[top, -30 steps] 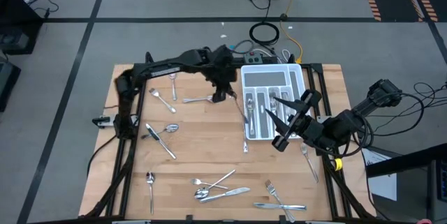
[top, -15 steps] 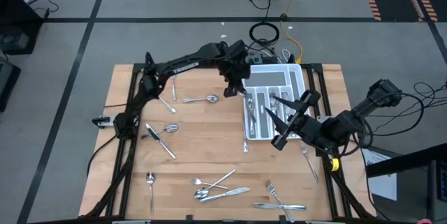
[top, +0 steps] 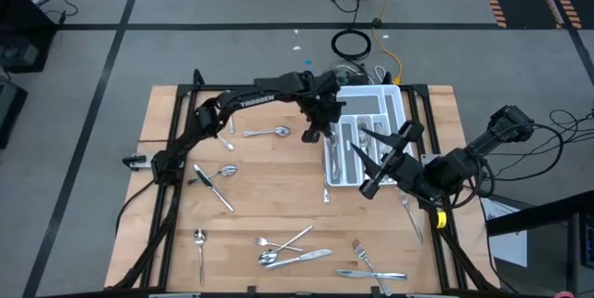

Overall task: Sort silverware
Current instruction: Put the silver spoon into the white silverware tray

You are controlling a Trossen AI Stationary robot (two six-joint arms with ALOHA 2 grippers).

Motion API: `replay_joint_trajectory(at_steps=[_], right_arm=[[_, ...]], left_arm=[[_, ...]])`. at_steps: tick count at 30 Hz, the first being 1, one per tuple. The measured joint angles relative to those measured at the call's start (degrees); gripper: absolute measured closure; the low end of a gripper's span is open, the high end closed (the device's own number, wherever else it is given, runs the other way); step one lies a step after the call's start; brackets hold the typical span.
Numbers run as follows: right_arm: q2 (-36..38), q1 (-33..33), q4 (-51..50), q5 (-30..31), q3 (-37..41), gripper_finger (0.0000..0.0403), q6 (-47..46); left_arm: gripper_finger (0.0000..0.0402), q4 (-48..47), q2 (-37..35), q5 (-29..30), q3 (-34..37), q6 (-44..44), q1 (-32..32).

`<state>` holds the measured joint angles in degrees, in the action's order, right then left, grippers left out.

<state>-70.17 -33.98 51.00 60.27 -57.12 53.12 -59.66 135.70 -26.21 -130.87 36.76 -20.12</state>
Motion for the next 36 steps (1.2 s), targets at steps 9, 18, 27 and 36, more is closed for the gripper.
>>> replay_joint_trajectory(at_steps=[9, 18, 27, 36], right_arm=[[0.0, 0.0, -2.2, 3.2, 0.0, 0.0238, -1.3], [0.0, 0.0, -3.2, 3.2, 0.0, 0.0238, -1.5], [0.0, 0.0, -3.2, 3.2, 0.0, 0.0238, -2.0], [0.0, 0.0, -3.3, 4.5, 0.0, 0.0238, -3.0]], left_arm=[[0.0394, 0.6, 0.0, 1.5, 0.0, 2.9, 1.5], [0.0394, 1.1, 0.5, 3.1, 0.0, 1.1, -0.3], [0.0394, -1.5, 3.5, 2.5, -0.2, -0.5, -1.8], [0.0394, -4.1, 3.7, 2.2, -1.2, 0.5, -1.7]])
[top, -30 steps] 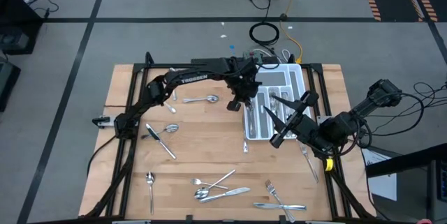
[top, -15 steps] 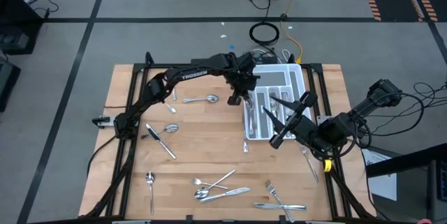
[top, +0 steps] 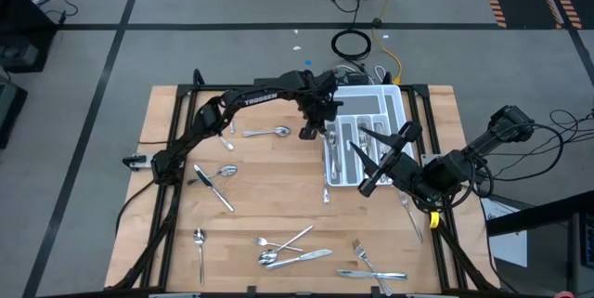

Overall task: Sort silverware
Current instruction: Put the silver spoon into the white silverware tray

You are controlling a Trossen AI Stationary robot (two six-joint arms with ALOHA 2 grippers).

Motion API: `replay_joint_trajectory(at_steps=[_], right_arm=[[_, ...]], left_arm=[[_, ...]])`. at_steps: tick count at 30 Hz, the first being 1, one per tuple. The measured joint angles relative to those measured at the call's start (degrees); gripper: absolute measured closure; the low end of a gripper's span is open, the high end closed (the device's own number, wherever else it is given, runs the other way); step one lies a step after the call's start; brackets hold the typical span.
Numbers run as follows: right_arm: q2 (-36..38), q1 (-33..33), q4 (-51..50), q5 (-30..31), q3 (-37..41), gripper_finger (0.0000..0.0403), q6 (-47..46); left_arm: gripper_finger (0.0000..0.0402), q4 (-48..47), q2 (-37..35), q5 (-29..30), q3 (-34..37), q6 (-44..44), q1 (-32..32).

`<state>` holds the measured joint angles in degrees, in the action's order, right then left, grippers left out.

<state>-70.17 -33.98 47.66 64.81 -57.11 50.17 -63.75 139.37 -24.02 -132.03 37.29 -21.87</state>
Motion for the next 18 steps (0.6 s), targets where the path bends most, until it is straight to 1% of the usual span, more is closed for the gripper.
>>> replay_joint_trajectory(at_steps=[2, 4, 8, 18], right_arm=[[0.0, 0.0, 0.0, 0.0, 0.0, 0.0238, 0.0], [0.0, 0.0, -0.1, 0.2, 0.0, 0.0238, 0.0], [0.0, 0.0, -0.6, 0.3, 0.0, 0.0238, 0.0], [0.0, 0.0, -0.9, 2.7, 0.0, 0.0238, 0.0]], left_arm=[[0.0394, -2.1, 0.2, 0.0, -1.1, 0.7, 0.0], [0.0394, -5.4, 0.5, -1.3, -2.6, 2.4, 0.4], [0.0394, -6.4, -0.4, -1.4, -2.8, 5.8, 1.2], [0.0394, -0.9, -0.5, -0.3, -2.9, 10.2, 3.4]])
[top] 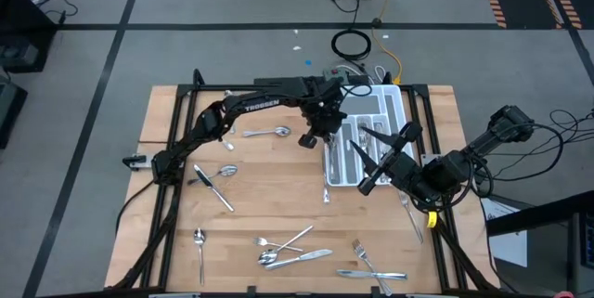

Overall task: Sort silverware
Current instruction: Put the silver spoon into the white silverware tray, then put the silver knife into the white silverware tray

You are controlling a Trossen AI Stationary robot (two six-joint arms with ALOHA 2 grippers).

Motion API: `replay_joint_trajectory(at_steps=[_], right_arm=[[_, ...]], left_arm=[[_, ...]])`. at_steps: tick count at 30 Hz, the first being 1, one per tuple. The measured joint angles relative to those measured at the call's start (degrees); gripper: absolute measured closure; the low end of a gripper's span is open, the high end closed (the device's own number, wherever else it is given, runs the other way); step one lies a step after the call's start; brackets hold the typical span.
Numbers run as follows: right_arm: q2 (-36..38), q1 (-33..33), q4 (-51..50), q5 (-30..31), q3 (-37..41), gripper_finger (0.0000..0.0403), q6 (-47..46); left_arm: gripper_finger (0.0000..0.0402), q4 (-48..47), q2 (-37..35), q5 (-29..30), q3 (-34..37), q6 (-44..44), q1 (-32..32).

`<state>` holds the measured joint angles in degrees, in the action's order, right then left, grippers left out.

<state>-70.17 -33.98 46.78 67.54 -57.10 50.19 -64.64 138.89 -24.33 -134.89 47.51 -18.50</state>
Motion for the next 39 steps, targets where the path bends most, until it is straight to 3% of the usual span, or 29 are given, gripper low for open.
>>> replay_joint_trajectory(at_steps=[7, 20, 24, 27, 31, 34, 39], right_arm=[[0.0, 0.0, 0.0, 0.4, 0.0, 0.0238, 0.0], [0.0, 0.0, 0.0, 0.4, 0.0, 0.0238, 0.0], [0.0, 0.0, 0.3, 0.6, 0.0, 0.0238, 0.0], [0.1, 0.0, 2.9, 5.6, 0.0, 0.0238, 0.0], [0.9, -0.2, 3.9, 21.6, 0.0, 0.0238, 1.2], [1.2, -2.3, 2.6, 22.7, 0.5, 0.0238, -1.2], [1.2, -4.5, 1.1, 22.5, 1.6, 0.0244, -10.5]], left_arm=[[0.0372, 1.2, 0.0, 4.5, 0.0, 0.0, 0.0], [0.0329, 3.4, 0.0, 5.6, 0.0, 2.7, 0.2], [0.0317, 4.2, -1.9, 9.2, 0.0, -3.1, 0.9], [0.0316, 4.0, -5.7, 9.3, 0.0, -11.2, 1.1], [0.0315, 1.4, -12.4, 4.0, -0.1, -22.5, 0.0], [0.0315, 0.6, -18.8, 0.7, -0.1, -26.9, -1.7], [0.0315, 1.4, -30.7, 0.5, -0.1, -27.2, -5.5]])
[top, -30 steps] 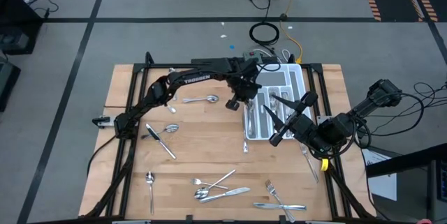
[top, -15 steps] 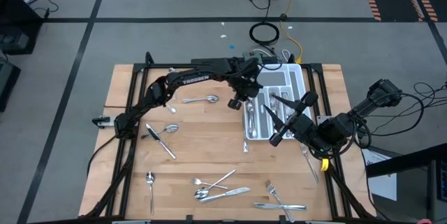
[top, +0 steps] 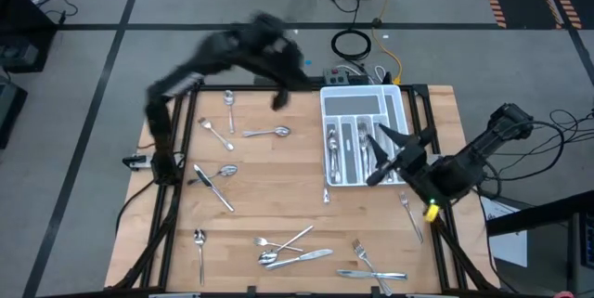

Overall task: Sort silverware
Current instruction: Put the silver knife into the white silverware tray

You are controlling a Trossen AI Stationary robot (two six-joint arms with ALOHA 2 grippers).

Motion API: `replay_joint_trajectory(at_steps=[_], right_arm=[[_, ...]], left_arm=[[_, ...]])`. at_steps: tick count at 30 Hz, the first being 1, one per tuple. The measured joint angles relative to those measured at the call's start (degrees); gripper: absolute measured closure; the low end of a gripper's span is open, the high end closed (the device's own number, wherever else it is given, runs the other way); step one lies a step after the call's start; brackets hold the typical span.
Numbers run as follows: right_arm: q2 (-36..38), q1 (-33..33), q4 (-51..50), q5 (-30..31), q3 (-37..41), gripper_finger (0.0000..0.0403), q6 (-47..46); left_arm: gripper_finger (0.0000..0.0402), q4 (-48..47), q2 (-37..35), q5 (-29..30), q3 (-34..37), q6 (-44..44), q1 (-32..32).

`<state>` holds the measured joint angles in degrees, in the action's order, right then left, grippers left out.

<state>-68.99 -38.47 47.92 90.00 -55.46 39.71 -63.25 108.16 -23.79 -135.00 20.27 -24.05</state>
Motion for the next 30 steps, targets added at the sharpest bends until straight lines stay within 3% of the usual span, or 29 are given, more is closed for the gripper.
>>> replay_joint_trajectory(at_steps=[9, 12, 16, 18, 20, 22, 25, 27, 30], right_arm=[[-0.7, -2.0, -4.2, 0.1, 14.6, 0.0283, -39.5], [-1.1, -4.8, -4.2, -1.5, 16.9, 0.03, -48.1], [-2.1, -7.3, -5.1, -15.9, 14.2, 0.0318, -57.2], [-2.9, -7.1, -10.4, -22.3, 10.7, 0.0325, -64.6], [-4.4, -6.6, -23.8, -28.9, 5.1, 0.0331, -75.4], [-7.3, -5.4, -44.7, -39.4, -2.7, 0.0338, -90.4], [-14.9, -3.0, -78.2, -62.6, -15.7, 0.0348, -110.4], [-20.7, -2.0, -94.4, -76.5, -23.3, 0.0353, -114.2], [-27.5, -1.7, -105.0, -86.1, -31.6, 0.0355, -112.5]], left_arm=[[0.0315, -2.0, -16.6, 3.9, 0.0, -3.5, -6.7], [0.0315, -4.0, -20.3, 4.7, 0.0, -3.5, -7.2], [0.0315, -6.3, -23.9, 4.8, 0.0, -3.5, -7.1], [0.0315, -7.5, -25.1, 4.8, 0.0, -3.5, -7.1], [0.0315, -8.8, -25.9, 4.8, 0.0, -3.5, -7.2], [0.0315, -10.8, -26.4, 4.8, 0.0, -3.4, -7.2], [0.0315, -14.1, -26.8, 4.8, 0.0, -3.4, -7.1], [0.0315, -16.0, -26.8, 4.8, 0.0, -3.4, -7.1], [0.0315, -18.3, -26.8, 4.8, 0.0, -3.4, -7.1]])
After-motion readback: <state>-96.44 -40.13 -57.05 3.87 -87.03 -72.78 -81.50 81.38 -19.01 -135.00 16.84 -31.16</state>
